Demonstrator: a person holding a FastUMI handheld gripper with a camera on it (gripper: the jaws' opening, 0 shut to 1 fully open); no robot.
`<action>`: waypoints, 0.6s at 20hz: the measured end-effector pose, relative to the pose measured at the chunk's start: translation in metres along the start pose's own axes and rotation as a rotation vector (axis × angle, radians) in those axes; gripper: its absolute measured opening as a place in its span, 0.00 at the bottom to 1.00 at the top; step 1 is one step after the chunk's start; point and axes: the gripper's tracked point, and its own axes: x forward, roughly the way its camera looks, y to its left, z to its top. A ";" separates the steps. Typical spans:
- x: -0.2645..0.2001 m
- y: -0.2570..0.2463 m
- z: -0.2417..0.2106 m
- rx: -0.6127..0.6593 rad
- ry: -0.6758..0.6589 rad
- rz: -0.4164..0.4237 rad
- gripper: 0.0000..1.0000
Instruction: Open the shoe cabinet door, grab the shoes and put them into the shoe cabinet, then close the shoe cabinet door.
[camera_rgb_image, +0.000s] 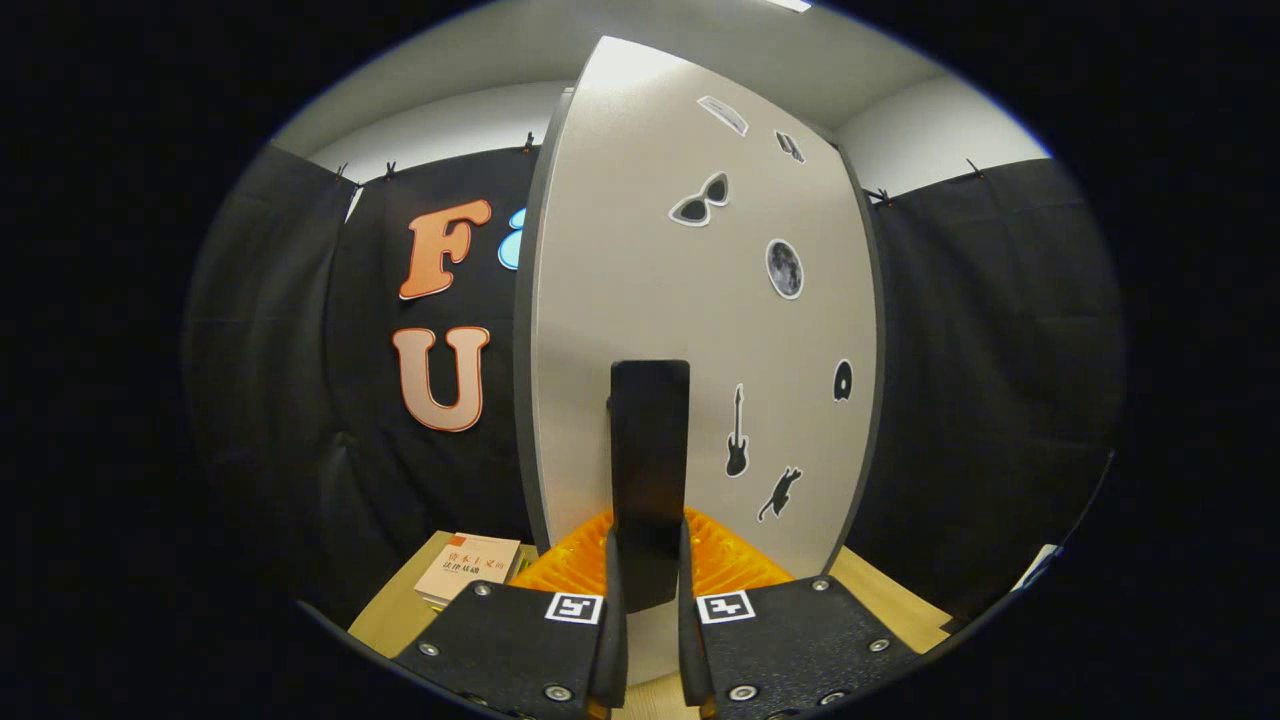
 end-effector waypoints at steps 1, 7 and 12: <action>-0.004 -0.005 -0.001 -0.001 0.004 -0.009 0.20; -0.030 -0.037 -0.005 -0.014 0.010 -0.047 0.18; -0.049 -0.067 -0.010 -0.009 0.012 -0.043 0.18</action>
